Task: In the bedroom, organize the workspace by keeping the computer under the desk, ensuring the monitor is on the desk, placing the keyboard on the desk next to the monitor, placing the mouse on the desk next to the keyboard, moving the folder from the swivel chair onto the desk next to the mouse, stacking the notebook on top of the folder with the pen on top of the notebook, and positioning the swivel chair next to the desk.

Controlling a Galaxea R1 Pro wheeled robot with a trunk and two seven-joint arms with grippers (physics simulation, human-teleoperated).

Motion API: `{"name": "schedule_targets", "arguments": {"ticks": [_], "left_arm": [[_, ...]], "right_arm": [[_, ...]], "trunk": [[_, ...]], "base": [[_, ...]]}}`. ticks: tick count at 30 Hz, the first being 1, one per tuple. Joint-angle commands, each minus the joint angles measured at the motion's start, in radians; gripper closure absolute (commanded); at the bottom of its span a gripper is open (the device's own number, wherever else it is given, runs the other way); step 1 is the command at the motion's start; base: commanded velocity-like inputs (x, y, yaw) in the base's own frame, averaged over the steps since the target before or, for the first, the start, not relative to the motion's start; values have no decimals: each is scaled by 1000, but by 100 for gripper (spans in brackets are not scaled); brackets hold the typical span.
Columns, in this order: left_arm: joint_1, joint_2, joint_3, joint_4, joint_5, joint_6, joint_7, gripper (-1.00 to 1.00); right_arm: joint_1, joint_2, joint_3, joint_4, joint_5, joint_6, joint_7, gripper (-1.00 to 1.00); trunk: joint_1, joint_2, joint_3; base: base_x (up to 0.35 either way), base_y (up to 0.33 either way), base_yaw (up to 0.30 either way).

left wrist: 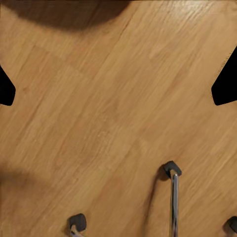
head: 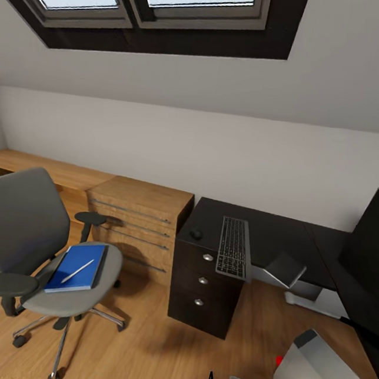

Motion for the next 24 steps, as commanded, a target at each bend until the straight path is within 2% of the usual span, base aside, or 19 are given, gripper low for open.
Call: {"name": "schedule_targets", "arguments": {"ticks": [1,13,18,24], "left_arm": [[-1,0,-1,1,11,-14,2,-100],[-1,-1,0,21,12,-25,1,-100],[-1,-2,0,25,11,-25,1,-100],[-1,-2,0,27,11,-25,1,-100]], "right_arm": [[-1,0,9,0,-3,-1,-8,-100],[-1,0,9,1,-3,-2,-8,-100],[-1,0,9,2,-2,-2,-8,-100],[-1,0,9,0,-3,-2,-8,-100]], "trunk": [[0,-1,-2],[0,-1,-12],[0,-1,-16],[0,-1,-18]], "base": [[0,0,221],[-8,9,224],[-164,209,207],[-115,140,65]]}}
